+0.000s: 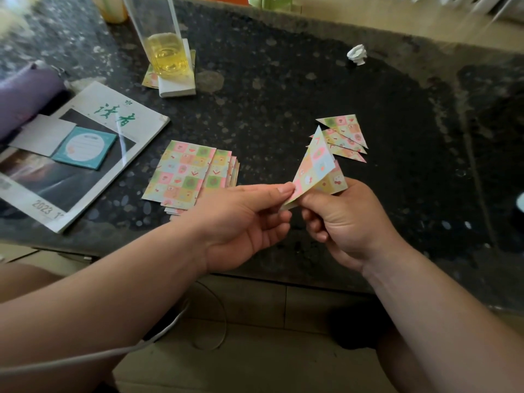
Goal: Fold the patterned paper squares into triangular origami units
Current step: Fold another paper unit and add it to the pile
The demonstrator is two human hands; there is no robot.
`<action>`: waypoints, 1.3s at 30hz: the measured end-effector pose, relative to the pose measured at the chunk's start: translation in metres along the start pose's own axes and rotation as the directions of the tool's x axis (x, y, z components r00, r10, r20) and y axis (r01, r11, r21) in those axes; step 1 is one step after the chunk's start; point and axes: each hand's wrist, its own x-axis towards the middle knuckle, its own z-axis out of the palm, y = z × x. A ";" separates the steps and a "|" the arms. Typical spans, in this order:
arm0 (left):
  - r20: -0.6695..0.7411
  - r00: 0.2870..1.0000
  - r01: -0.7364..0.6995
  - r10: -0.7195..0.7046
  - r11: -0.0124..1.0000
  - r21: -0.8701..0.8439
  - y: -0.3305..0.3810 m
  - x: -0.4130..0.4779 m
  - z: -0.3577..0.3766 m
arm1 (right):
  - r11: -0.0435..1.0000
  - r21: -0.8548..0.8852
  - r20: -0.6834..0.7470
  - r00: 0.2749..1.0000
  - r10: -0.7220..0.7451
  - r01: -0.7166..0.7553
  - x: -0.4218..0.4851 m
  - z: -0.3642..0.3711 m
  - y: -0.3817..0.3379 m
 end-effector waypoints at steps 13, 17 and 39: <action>-0.048 0.979 -0.187 0.196 0.972 0.145 -0.003 0.004 -0.001 | 0.999 0.038 0.073 0.997 0.026 -0.029 0.002 -0.006 -0.003; -0.073 0.974 -0.190 0.213 0.952 0.239 0.000 0.001 -0.002 | 0.999 0.017 0.096 0.994 0.048 -0.050 0.002 -0.007 -0.002; -0.174 0.926 0.089 0.336 0.255 0.963 0.009 0.021 -0.030 | 0.773 -0.603 -0.092 0.980 0.178 -0.197 0.021 -0.021 0.005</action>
